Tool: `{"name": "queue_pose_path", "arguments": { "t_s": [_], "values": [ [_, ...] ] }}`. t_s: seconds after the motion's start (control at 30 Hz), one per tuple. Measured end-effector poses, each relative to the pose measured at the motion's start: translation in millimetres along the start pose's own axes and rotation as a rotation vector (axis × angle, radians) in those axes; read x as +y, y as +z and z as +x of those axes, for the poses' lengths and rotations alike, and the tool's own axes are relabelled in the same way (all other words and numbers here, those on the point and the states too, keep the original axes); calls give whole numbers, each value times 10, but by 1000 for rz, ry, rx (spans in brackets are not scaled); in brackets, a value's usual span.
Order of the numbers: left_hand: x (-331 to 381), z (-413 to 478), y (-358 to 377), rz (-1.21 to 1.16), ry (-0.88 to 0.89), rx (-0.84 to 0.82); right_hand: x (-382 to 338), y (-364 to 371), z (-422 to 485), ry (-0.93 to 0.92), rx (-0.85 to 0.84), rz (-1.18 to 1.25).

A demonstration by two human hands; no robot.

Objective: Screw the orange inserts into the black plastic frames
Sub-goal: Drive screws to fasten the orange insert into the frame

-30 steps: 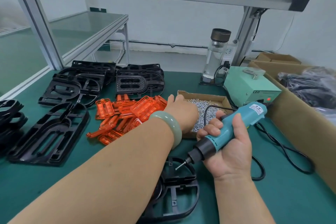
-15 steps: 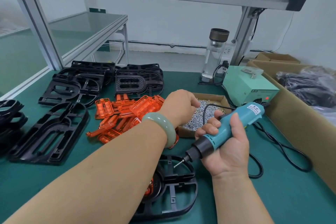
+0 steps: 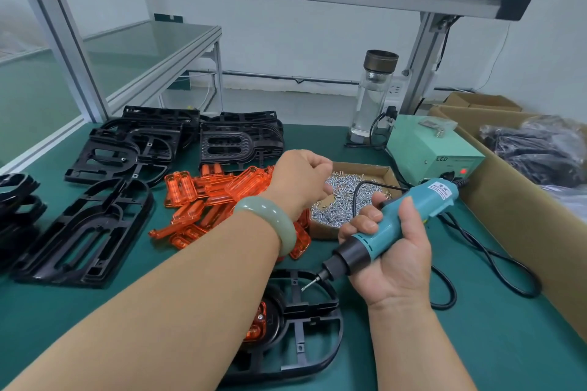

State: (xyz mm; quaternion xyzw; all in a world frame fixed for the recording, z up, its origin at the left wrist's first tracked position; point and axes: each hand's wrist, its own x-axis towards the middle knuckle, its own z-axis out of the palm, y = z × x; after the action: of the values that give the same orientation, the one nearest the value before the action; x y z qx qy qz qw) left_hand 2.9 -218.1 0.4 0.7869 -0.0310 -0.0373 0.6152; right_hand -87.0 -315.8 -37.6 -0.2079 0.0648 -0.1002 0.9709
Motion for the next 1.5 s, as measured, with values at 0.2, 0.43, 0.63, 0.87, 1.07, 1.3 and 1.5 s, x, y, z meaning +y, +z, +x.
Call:
{"name": "queue_pose_path", "arguments": {
  "t_s": [0.2,0.43,0.63,0.87,1.07,1.3,1.5],
  "values": [
    [110,-259,-207,-595,-255,-13,8,8,1,-5,1,15],
    [87,-756,-553,-674,-219,-112,28,32,-18,-23,24,57],
    [-136,-1106,-752,-530,-85,76,58,54,-41,-39,30,77],
    [-328,-1370,-735,-618,-166,92,77,63,-62,-54,21,86],
    [-333,-1457,-628,-823,-297,38,76,62,-71,-58,32,119],
    [-338,-1467,-572,-877,-453,-115,61,80,-93,-57,12,150],
    [-344,-1453,-519,-928,-508,-163,72,100,-96,-75,10,145]
  ]
}}
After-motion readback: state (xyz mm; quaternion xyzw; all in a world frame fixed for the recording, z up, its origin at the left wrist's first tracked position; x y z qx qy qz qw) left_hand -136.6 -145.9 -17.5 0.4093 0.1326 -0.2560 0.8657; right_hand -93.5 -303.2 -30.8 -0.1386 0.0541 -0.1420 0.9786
